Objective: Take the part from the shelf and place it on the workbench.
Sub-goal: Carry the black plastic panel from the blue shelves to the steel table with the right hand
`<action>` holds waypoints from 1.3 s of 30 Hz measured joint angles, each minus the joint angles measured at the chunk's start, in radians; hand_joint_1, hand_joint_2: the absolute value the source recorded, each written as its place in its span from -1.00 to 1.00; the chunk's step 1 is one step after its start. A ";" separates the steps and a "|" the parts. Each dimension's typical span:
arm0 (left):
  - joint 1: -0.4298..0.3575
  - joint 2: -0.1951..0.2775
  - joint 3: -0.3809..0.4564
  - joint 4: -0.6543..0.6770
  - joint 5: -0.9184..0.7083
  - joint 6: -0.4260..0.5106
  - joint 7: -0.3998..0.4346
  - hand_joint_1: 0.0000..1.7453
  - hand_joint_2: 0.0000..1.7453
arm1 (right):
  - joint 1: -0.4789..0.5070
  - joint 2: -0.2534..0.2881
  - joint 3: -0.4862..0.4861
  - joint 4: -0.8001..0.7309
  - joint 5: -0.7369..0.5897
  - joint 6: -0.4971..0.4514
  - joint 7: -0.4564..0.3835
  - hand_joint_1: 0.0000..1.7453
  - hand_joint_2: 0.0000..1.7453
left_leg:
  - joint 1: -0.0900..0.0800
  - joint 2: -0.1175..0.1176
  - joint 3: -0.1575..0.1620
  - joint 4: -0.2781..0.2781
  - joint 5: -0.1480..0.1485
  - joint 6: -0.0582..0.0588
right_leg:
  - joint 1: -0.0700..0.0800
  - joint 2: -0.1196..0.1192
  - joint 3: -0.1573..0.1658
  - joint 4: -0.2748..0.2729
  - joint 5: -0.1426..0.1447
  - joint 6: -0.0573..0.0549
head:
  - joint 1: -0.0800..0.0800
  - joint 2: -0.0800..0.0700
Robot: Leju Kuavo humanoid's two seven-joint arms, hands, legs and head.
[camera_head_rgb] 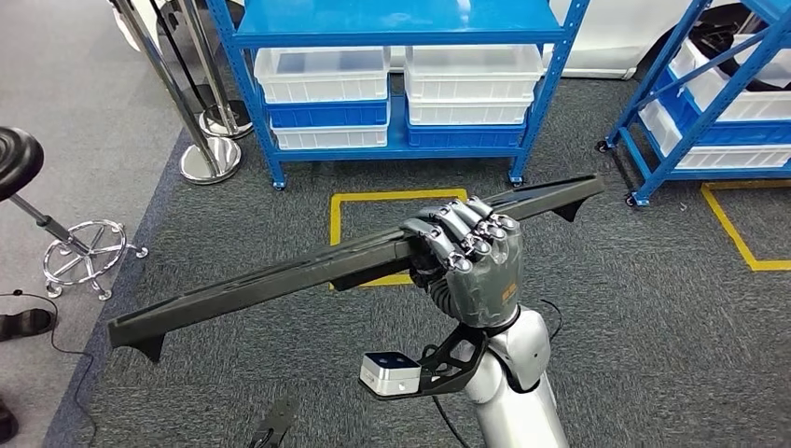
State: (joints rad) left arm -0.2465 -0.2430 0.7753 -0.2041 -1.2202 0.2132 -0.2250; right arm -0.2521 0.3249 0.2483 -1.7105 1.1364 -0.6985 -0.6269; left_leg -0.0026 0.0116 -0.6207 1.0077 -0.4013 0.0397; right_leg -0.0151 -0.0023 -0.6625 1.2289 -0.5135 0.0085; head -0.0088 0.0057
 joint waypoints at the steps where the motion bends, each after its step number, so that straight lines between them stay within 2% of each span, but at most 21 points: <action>1: 0.000 0.000 0.000 0.000 0.001 0.000 0.000 -1.00 1.00 | -0.001 0.000 0.000 0.000 0.000 0.000 0.000 1.00 1.00 | -0.001 0.000 -0.013 0.008 0.005 -0.004 | 0.001 -0.001 0.052 -0.069 0.004 -0.003 | 0.000 0.000; 3: -0.001 0.000 0.000 0.000 0.002 0.000 -0.001 -1.00 1.00 | -0.004 0.001 0.000 0.000 0.001 0.000 -0.001 1.00 1.00 | -0.003 -0.001 -0.029 0.022 0.013 -0.014 | 0.005 -0.001 0.109 -0.156 -0.003 -0.010 | 0.000 0.000; 6: -0.002 0.000 0.000 0.000 0.002 0.000 -0.002 -1.00 1.00 | -0.007 0.002 0.000 0.000 0.003 0.000 -0.003 1.00 1.00 | -0.003 -0.001 -0.039 0.027 0.028 -0.033 | 0.006 0.000 0.100 -0.172 0.005 -0.028 | 0.000 0.000; 7: -0.002 0.000 0.000 0.000 0.003 0.000 -0.002 -1.00 1.00 | -0.008 0.002 0.001 0.000 0.003 0.000 -0.003 1.00 1.00 | -0.002 -0.002 -0.047 0.034 0.018 -0.040 | 0.005 -0.001 0.093 -0.173 0.015 -0.035 | 0.000 0.000; 9: -0.001 0.000 0.000 0.000 0.004 0.000 -0.002 -1.00 1.00 | -0.009 0.003 0.004 0.000 0.006 0.000 -0.003 1.00 1.00 | 0.003 -0.003 -0.075 0.102 -0.053 -0.052 | 0.001 -0.003 0.071 -0.177 0.037 -0.046 | -0.001 0.000; 11: -0.001 0.000 0.000 0.000 0.005 -0.001 -0.004 -1.00 1.00 | -0.010 0.003 0.008 0.001 0.014 0.000 -0.004 1.00 1.00 | 0.007 -0.004 -0.110 0.228 -0.145 -0.063 | 0.002 -0.003 0.042 -0.176 0.059 -0.050 | -0.002 0.000; 12: 0.000 0.000 0.000 0.000 0.005 -0.002 -0.004 -1.00 1.00 | -0.010 0.003 0.009 0.001 0.018 0.000 -0.004 1.00 1.00 | 0.008 -0.004 -0.117 0.278 -0.169 -0.066 | 0.003 -0.003 0.027 -0.176 0.070 -0.049 | -0.002 0.000; 13: 0.000 0.000 0.000 0.000 0.005 -0.002 -0.005 -1.00 1.00 | -0.010 0.003 0.010 0.001 0.020 0.000 -0.005 1.00 1.00 | 0.009 -0.004 -0.109 0.298 -0.171 -0.067 | 0.003 -0.003 0.014 -0.175 0.080 -0.048 | -0.002 0.000; 14: 0.001 0.000 0.000 0.000 0.005 -0.003 -0.005 -1.00 1.00 | -0.011 0.003 0.012 0.002 0.022 0.000 -0.006 1.00 1.00 | 0.009 -0.004 -0.080 0.280 -0.154 -0.067 | 0.003 -0.003 0.001 -0.175 0.090 -0.047 | -0.002 0.000; 16: -0.001 0.000 0.000 0.000 0.005 -0.003 -0.005 -1.00 1.00 | -0.012 0.004 0.015 0.001 0.027 0.000 -0.006 1.00 1.00 | 0.008 -0.006 0.026 0.149 -0.118 -0.060 | 0.002 -0.003 -0.016 -0.175 0.109 -0.041 | -0.002 0.000; 18: -0.006 0.001 0.000 0.000 0.004 -0.003 -0.006 -1.00 1.00 | -0.013 0.004 0.018 0.002 0.033 0.000 -0.006 1.00 1.00 | 0.003 -0.009 0.109 0.029 -0.111 -0.046 | 0.002 -0.004 -0.022 -0.178 0.126 -0.031 | -0.002 0.000; 21: -0.008 0.000 0.000 0.000 0.005 -0.002 -0.005 -1.00 1.00 | -0.015 0.004 0.024 0.003 0.037 0.000 -0.006 1.00 1.00 | -0.003 -0.009 0.116 -0.008 -0.100 -0.020 | 0.001 -0.007 -0.021 -0.190 0.149 -0.012 | -0.002 0.000; 23: -0.011 -0.003 0.000 0.000 0.006 -0.001 -0.004 -1.00 1.00 | -0.018 0.004 0.026 0.005 0.041 0.000 -0.001 1.00 1.00 | 0.001 -0.005 0.107 -0.021 -0.075 -0.003 | 0.001 -0.004 -0.033 -0.169 0.120 -0.004 | -0.001 0.000; 26: -0.015 -0.007 0.000 0.000 0.004 -0.001 -0.003 -1.00 1.00 | -0.024 0.003 0.035 0.011 0.056 0.000 0.021 1.00 1.00 | 0.001 -0.002 0.071 -0.025 -0.039 0.009 | 0.001 -0.001 -0.083 -0.009 -0.018 0.002 | -0.001 0.000; 27: -0.015 -0.007 0.001 0.000 0.001 -0.002 -0.005 -1.00 1.00 | -0.025 0.003 0.039 0.016 0.057 0.000 0.022 1.00 1.00 | 0.000 -0.001 0.056 -0.024 -0.030 0.009 | 0.001 0.000 -0.094 0.046 -0.043 0.004 | -0.001 0.000; 29: -0.015 -0.008 0.004 0.000 -0.004 -0.004 -0.017 -1.00 1.00 | -0.028 0.003 0.044 0.034 0.052 0.000 0.007 1.00 1.00 | 0.000 0.000 0.026 -0.019 -0.014 0.006 | 0.001 0.000 -0.073 0.075 -0.029 0.006 | -0.001 0.000; 31: -0.015 -0.008 0.008 0.000 -0.006 -0.007 -0.033 -1.00 1.00 | -0.031 0.003 0.047 0.056 0.048 0.000 -0.013 1.00 1.00 | 0.000 0.000 0.002 -0.009 -0.001 0.000 | 0.000 -0.001 0.017 -0.027 0.011 0.002 | -0.001 0.000; 33: -0.015 -0.009 0.009 0.000 -0.007 -0.008 -0.039 -1.00 1.00 | -0.034 0.004 0.052 0.072 0.047 0.000 -0.024 1.00 1.00 | -0.003 -0.001 -0.016 0.005 0.006 -0.008 | 0.004 -0.002 0.100 -0.146 0.008 -0.005 | -0.001 0.000; 34: -0.015 -0.009 0.010 0.000 -0.007 -0.008 -0.040 -1.00 1.00 | -0.036 0.004 0.054 0.079 0.046 0.000 -0.026 1.00 1.00 | -0.004 -0.001 -0.022 0.011 0.010 -0.014 | 0.006 -0.002 0.118 -0.176 -0.001 -0.009 | -0.002 0.000; 37: -0.015 -0.009 0.012 0.000 -0.006 -0.008 -0.047 -1.00 1.00 | -0.039 0.006 0.056 0.099 0.043 0.000 -0.030 1.00 1.00 | -0.002 -0.002 -0.032 0.020 0.014 -0.032 | 0.006 -0.002 0.114 -0.189 0.004 -0.029 | -0.002 0.000; 39: -0.015 -0.009 0.014 0.000 -0.005 -0.007 -0.052 -1.00 1.00 | -0.042 0.008 0.058 0.112 0.035 0.000 -0.032 1.00 1.00 | 0.002 -0.004 -0.055 0.073 -0.028 -0.045 | 0.002 -0.004 0.108 -0.194 0.016 -0.043 | -0.002 0.000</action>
State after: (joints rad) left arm -0.2611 -0.2517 0.7891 -0.2041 -1.2253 0.2061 -0.2768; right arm -0.2940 0.3325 0.3065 -1.5987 1.1713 -0.6985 -0.6591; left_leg -0.0003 0.0079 -0.6759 1.0810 -0.4293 -0.0054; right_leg -0.0134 -0.0061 -0.5548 1.0352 -0.4979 -0.0342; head -0.0111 0.0057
